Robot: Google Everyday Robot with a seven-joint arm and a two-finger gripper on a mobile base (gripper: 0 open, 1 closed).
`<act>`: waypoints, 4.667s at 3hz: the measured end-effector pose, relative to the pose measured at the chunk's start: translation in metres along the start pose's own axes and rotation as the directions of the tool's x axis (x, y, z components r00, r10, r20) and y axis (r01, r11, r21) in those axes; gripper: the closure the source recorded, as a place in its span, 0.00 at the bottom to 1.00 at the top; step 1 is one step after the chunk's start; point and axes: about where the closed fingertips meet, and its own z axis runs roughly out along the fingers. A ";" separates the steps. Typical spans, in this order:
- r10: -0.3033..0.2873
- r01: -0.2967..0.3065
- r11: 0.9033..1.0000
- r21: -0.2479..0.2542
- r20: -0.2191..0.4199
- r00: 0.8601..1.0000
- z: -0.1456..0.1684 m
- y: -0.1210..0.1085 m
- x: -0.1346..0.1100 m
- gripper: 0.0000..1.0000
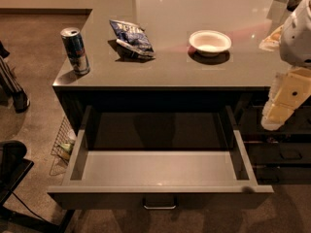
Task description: Close top drawer
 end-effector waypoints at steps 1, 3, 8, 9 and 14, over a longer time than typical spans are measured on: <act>0.000 0.000 1.000 0.000 0.000 1.000 0.000 0.000 0.000 0.00; 0.059 -0.070 0.995 0.065 0.158 0.986 0.033 0.072 0.026 0.49; 0.285 -0.283 0.958 -0.054 0.332 0.899 0.198 0.208 0.084 1.00; 0.280 -0.248 0.960 -0.130 0.392 0.876 0.266 0.204 0.072 1.00; 0.191 -0.110 0.978 -0.175 0.562 0.805 0.377 0.085 0.016 1.00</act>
Offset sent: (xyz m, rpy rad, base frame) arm -0.0435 -0.0082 -0.0971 0.1319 -0.0417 -0.0374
